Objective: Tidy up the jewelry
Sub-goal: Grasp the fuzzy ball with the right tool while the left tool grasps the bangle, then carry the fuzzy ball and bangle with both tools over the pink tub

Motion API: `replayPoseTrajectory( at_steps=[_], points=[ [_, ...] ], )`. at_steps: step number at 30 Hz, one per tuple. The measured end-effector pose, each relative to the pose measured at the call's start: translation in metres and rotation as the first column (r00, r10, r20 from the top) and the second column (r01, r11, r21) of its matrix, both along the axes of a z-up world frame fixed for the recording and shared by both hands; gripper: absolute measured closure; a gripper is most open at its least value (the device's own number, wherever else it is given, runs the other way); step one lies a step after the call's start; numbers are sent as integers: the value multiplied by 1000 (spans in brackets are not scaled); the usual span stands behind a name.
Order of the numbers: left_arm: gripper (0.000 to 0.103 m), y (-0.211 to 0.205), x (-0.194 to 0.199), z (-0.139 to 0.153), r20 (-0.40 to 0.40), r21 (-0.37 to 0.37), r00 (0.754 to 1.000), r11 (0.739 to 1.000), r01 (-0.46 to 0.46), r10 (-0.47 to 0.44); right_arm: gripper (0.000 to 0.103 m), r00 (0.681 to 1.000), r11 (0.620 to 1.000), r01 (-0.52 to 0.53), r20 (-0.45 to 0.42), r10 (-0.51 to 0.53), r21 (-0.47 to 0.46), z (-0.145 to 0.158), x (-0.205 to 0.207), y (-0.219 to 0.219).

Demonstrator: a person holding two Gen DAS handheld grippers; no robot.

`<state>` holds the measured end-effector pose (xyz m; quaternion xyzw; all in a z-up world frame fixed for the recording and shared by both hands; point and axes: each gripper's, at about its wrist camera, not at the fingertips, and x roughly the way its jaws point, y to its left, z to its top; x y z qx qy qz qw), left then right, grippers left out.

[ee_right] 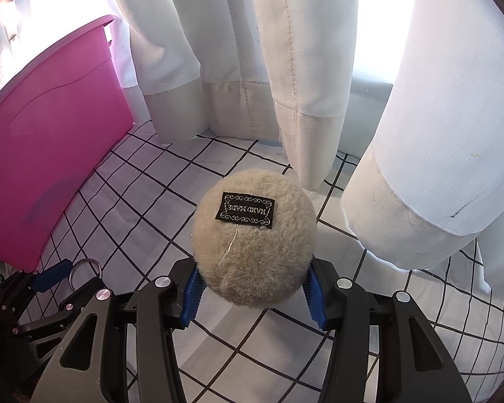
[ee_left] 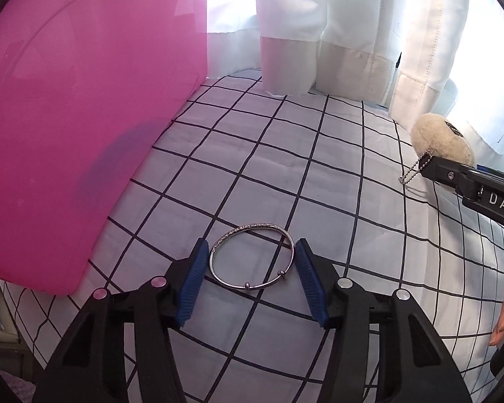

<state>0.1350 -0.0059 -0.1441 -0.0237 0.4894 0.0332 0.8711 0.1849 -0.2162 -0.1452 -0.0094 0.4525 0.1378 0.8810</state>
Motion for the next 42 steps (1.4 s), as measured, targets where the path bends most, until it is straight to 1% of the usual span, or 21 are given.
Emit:
replayPoseTrajectory(
  at_steps=[6, 15, 19, 22, 28, 32, 35, 38, 42],
  points=[
    [52, -1, -1, 9, 16, -9, 1000, 1000, -1, 1, 54, 1000, 1000, -5, 9, 5, 4, 5, -2, 0],
    [52, -11, -7, 50, 101, -10, 994, 999, 34, -33, 53, 999, 1000, -5, 34, 4, 15, 24, -9, 0],
    [52, -10, -7, 75, 143, -15, 989, 999, 41, -38, 54, 998, 1000, 1, 57, -2, 22, 40, -16, -1],
    [52, -7, -9, 99, 184, -21, 982, 999, 45, -40, 53, 997, 999, 2, 81, -5, 34, 58, -20, 0],
    [52, 5, -8, 153, 295, -19, 955, 998, 52, -44, 54, 989, 999, -6, 148, 0, 41, 96, -25, 13],
    [52, 22, -10, 189, 366, -14, 930, 999, 43, -34, 53, 980, 998, -25, 198, 14, 55, 124, -25, 31],
    [52, 44, -15, 214, 408, -16, 913, 1000, 13, -6, 53, 970, 996, -56, 239, 38, 70, 149, -25, 51],
    [52, 72, -17, 234, 432, -4, 901, 999, -34, 33, 53, 957, 991, -101, 281, 74, 84, 174, -25, 78],
    [51, 118, -19, 250, 430, 23, 897, 993, -119, 97, 53, 937, 979, -180, 319, 141, 97, 201, -20, 124]
  ],
)
